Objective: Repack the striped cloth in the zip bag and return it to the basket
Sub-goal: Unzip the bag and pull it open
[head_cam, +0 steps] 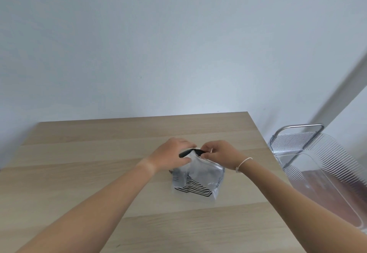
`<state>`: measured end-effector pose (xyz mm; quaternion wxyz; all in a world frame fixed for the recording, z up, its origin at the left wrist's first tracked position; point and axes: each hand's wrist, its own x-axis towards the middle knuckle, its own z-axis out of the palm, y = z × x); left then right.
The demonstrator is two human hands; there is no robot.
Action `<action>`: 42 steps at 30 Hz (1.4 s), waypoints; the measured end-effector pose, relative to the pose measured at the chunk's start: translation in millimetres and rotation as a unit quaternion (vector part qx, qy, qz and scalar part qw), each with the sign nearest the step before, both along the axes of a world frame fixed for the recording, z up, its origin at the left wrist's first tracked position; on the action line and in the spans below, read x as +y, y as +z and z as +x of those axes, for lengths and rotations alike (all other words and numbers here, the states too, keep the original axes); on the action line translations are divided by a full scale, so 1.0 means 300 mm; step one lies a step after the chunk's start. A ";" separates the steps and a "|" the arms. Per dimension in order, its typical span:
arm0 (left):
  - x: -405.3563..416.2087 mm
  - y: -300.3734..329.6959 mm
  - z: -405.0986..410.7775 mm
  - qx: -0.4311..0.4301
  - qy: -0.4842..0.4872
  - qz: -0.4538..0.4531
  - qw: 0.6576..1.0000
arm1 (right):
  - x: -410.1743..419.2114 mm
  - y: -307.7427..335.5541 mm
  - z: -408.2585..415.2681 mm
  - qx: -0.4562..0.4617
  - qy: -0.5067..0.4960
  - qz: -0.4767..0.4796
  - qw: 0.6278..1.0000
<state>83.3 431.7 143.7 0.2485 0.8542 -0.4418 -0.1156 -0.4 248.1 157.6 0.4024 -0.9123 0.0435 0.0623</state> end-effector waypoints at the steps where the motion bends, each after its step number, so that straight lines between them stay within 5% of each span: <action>1: -0.008 -0.003 -0.007 -0.014 -0.006 -0.002 1.000 | 0.005 0.005 0.002 -0.001 0.004 -0.009 1.000; 11: -0.014 0.006 -0.027 -0.092 0.066 -0.054 0.992 | 0.051 -0.004 -0.011 -0.132 -0.064 -0.227 0.963; 15: -0.005 0.030 -0.034 -0.087 0.095 -0.066 0.989 | 0.053 -0.015 -0.008 -0.134 -0.065 -0.191 0.970; 24: 0.064 0.043 -0.002 -0.035 0.156 -0.076 0.984 | -0.032 -0.032 -0.058 0.009 -0.081 0.106 0.991; 33: 0.054 0.032 -0.015 -0.034 0.158 -0.077 0.984 | -0.002 -0.008 -0.017 -0.155 -0.195 -0.060 0.967; 42: 0.019 0.070 -0.019 -0.117 0.085 -0.044 0.989 | 0.062 0.030 0.006 -0.195 -0.029 -0.102 0.975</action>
